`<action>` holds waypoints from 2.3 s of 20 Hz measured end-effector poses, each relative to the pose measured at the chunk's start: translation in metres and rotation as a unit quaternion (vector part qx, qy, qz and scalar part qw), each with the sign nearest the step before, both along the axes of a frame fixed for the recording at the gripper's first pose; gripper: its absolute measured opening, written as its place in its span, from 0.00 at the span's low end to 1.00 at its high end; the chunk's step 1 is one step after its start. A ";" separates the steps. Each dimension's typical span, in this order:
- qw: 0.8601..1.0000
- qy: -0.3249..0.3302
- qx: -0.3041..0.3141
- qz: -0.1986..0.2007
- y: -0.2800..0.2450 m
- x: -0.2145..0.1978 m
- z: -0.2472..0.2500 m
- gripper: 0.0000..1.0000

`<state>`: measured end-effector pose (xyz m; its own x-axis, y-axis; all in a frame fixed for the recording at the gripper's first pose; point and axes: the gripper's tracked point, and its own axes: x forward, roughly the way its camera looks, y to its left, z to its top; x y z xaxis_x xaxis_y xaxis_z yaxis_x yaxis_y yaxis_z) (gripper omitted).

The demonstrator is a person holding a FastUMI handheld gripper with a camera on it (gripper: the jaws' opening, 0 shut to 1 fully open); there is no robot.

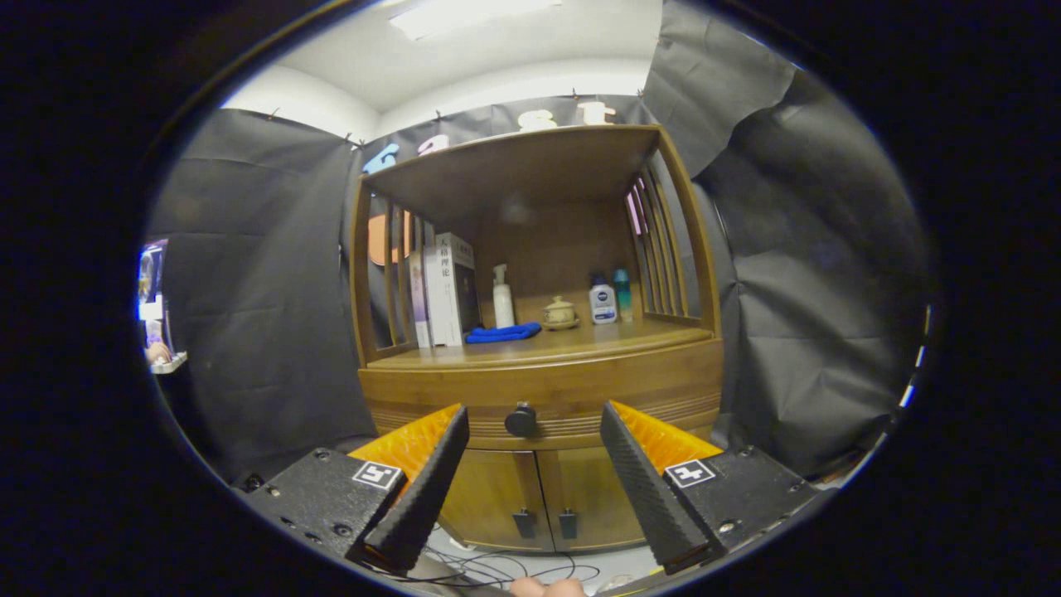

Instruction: Pull open the drawer, take out the items inside it, and place them on the countertop above the cabinet.

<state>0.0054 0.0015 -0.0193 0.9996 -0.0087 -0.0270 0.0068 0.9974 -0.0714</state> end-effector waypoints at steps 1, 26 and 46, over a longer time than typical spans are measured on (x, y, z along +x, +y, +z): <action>1.000 0.000 0.002 0.000 0.000 0.000 0.000 1.00; 0.995 0.086 -0.050 -0.003 0.002 0.117 -0.049 1.00; 0.980 0.154 -0.114 -0.049 0.003 0.171 -0.095 0.59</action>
<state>0.1763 0.0046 -0.1146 0.9381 -0.1458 -0.3143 0.0454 0.9510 -0.3057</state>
